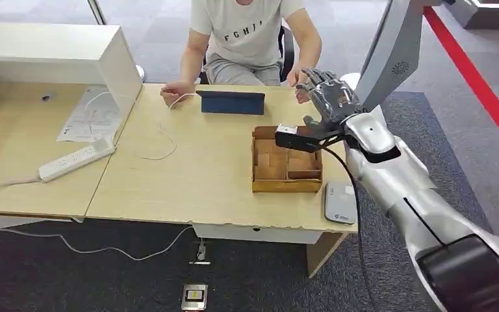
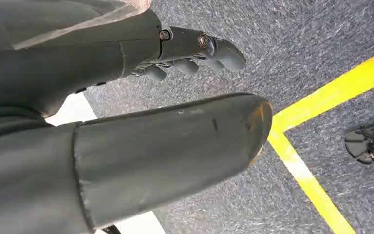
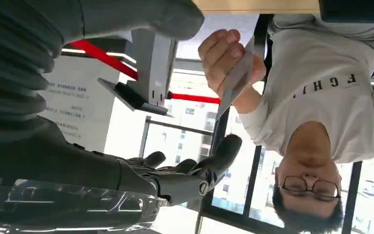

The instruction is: Pass the card to the sensor for recognition and then transmit it.

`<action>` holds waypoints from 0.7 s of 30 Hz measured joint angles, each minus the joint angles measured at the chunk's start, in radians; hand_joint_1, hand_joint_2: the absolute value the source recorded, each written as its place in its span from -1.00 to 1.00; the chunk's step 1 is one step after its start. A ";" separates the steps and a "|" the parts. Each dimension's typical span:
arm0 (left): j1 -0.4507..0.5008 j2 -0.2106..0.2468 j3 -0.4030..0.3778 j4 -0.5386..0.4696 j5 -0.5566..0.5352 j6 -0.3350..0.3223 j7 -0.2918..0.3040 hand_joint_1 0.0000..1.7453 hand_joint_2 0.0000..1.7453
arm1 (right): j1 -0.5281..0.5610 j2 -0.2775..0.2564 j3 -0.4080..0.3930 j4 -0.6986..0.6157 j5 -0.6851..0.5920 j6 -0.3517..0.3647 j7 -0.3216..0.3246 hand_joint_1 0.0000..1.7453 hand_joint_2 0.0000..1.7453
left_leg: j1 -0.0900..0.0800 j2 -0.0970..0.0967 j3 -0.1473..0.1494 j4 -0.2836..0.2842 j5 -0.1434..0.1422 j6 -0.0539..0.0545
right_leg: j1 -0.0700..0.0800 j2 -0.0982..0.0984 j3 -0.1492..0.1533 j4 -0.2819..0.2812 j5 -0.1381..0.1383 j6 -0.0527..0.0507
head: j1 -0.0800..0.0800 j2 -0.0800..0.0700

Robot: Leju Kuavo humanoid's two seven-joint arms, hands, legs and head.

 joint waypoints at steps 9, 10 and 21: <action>0.000 -0.001 -0.001 0.000 0.009 0.003 0.006 -1.00 -1.00 | 0.000 0.010 0.000 0.014 0.011 -0.030 -0.012 -1.00 -1.00 | 0.000 0.000 0.000 0.000 0.000 0.000 | 0.000 0.000 0.000 0.000 0.000 0.000 | 0.000 0.000; 0.001 -0.001 -0.001 0.000 0.014 0.006 0.012 -1.00 -1.00 | 0.000 0.011 0.000 0.014 0.011 -0.048 -0.016 -1.00 -1.00 | 0.000 0.000 0.000 0.000 0.000 0.000 | 0.000 0.000 0.000 0.000 0.000 0.000 | 0.000 0.000; 0.005 0.000 -0.002 0.000 0.008 0.002 0.002 -1.00 -1.00 | -0.005 -0.026 -0.054 -0.027 -0.048 -0.069 -0.118 -1.00 -1.00 | 0.000 0.000 0.000 0.000 0.000 0.000 | 0.000 0.000 0.000 0.000 0.000 0.000 | 0.000 0.000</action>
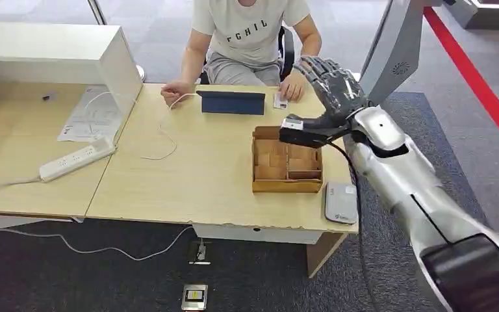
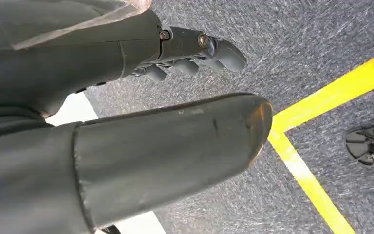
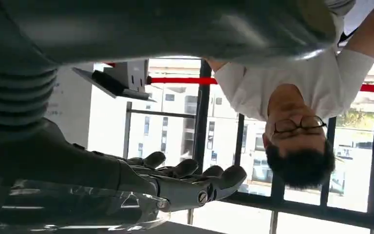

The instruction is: Pass the card to the sensor for recognition and then transmit it.

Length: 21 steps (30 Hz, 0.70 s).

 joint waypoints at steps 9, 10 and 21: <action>-0.001 0.002 0.000 0.000 -0.006 0.001 -0.023 -1.00 -1.00 | 0.026 -0.056 -0.045 -0.080 -0.024 0.064 0.015 -1.00 -1.00 | 0.000 0.000 0.004 0.000 0.000 0.000 | 0.000 0.000 0.000 -0.001 0.000 0.000 | 0.000 0.000; -0.001 0.002 0.000 0.000 -0.006 0.001 -0.030 -1.00 -1.00 | 0.039 -0.075 -0.055 -0.106 -0.039 0.099 0.027 -1.00 -1.00 | 0.000 0.000 0.004 0.001 0.000 0.000 | 0.000 0.000 0.002 -0.001 0.000 0.000 | 0.000 0.000; 0.025 0.030 0.000 0.001 0.020 0.028 -0.052 -1.00 -1.00 | 0.337 -0.489 -0.333 -0.672 -0.365 0.481 0.217 -1.00 -1.00 | 0.000 0.001 0.010 0.001 -0.006 0.004 | 0.000 0.001 0.011 -0.009 -0.001 0.002 | -0.002 0.000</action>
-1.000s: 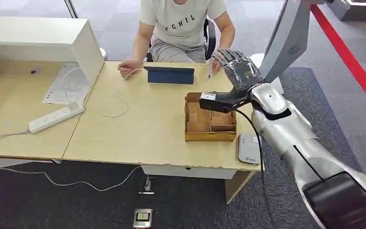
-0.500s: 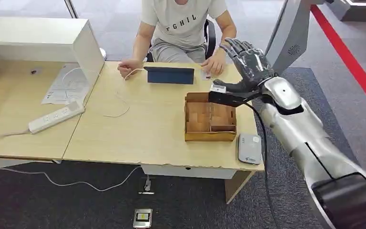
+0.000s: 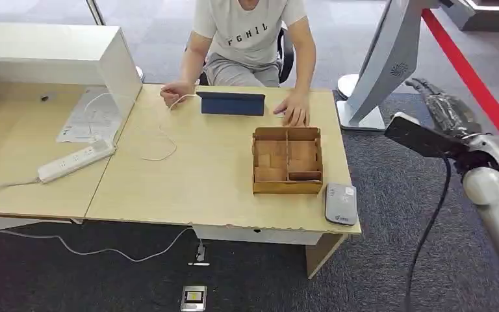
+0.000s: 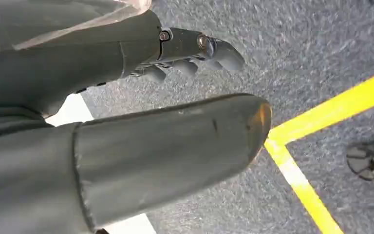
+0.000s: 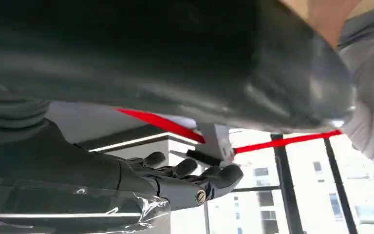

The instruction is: Pass the card to the sensor for recognition and then transmit it.

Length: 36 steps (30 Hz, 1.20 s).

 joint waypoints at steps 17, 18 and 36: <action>-0.026 0.031 0.010 0.004 0.035 0.040 0.011 -1.00 -1.00 | 0.509 -0.328 -0.301 -0.581 -0.235 -0.039 0.132 -1.00 -1.00 | 0.001 0.002 0.003 -0.001 -0.004 0.000 | 0.001 0.003 0.006 0.000 -0.004 0.001 | -0.002 0.000; -0.026 0.031 0.010 0.004 0.027 0.040 0.011 -1.00 -1.00 | 0.536 -0.325 -0.294 -0.608 -0.265 -0.038 0.136 -1.00 -1.00 | 0.001 0.002 0.003 -0.001 -0.004 0.000 | 0.001 0.002 0.006 0.000 -0.004 0.001 | -0.002 0.000; -0.039 0.019 0.010 0.004 0.001 0.056 -0.034 -1.00 -1.00 | 0.587 -0.206 -0.011 -0.852 -0.175 -0.221 0.332 -1.00 -1.00 | 0.002 0.002 0.003 -0.001 -0.004 0.000 | 0.002 0.002 0.005 0.001 -0.005 0.000 | -0.002 0.000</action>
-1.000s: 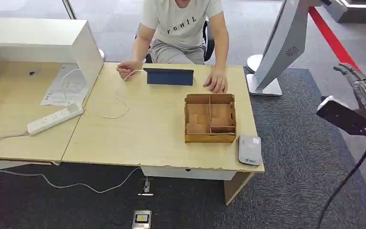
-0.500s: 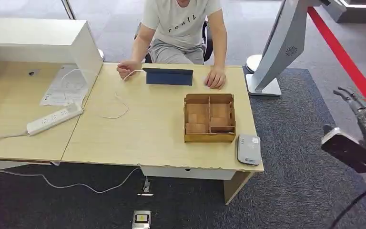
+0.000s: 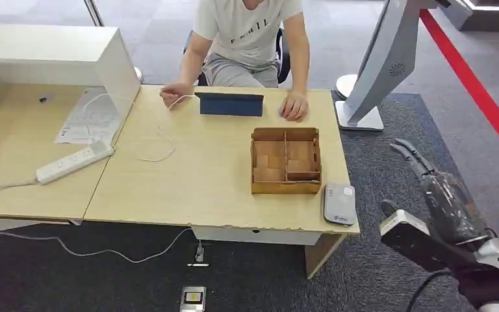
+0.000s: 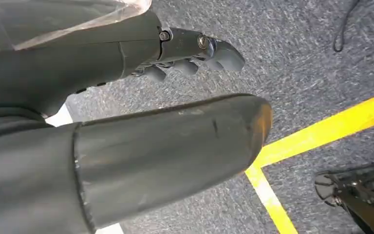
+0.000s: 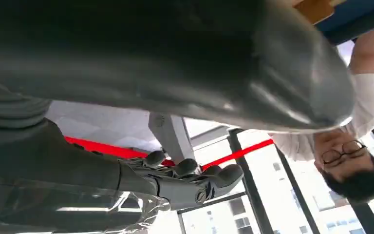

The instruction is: Pass the card to the sensor for recognition and then transmit it.

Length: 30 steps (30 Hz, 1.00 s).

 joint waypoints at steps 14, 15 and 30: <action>-0.001 -0.022 0.000 0.000 -0.018 0.022 -0.007 -1.00 -1.00 | -0.268 0.122 0.306 0.276 -0.166 -0.103 -0.030 -1.00 -1.00 | 0.000 -0.001 -0.001 0.000 0.001 -0.001 | 0.000 -0.002 0.000 0.002 0.000 0.000 | 0.000 0.000; -0.002 -0.023 0.000 0.000 -0.018 0.022 -0.006 -1.00 -1.00 | -0.285 0.133 0.324 0.302 -0.174 -0.108 -0.039 -1.00 -1.00 | 0.000 -0.001 -0.001 0.000 0.001 -0.001 | 0.000 -0.002 -0.001 0.002 0.000 0.000 | 0.000 0.000; -0.003 -0.035 0.000 0.000 -0.031 0.007 -0.003 -1.00 -1.00 | -0.414 0.350 0.477 0.794 -0.069 -0.170 -0.142 -1.00 1.00 | 0.001 -0.003 -0.002 0.000 0.001 -0.001 | 0.000 -0.004 -0.001 0.002 0.000 -0.001 | 0.000 0.000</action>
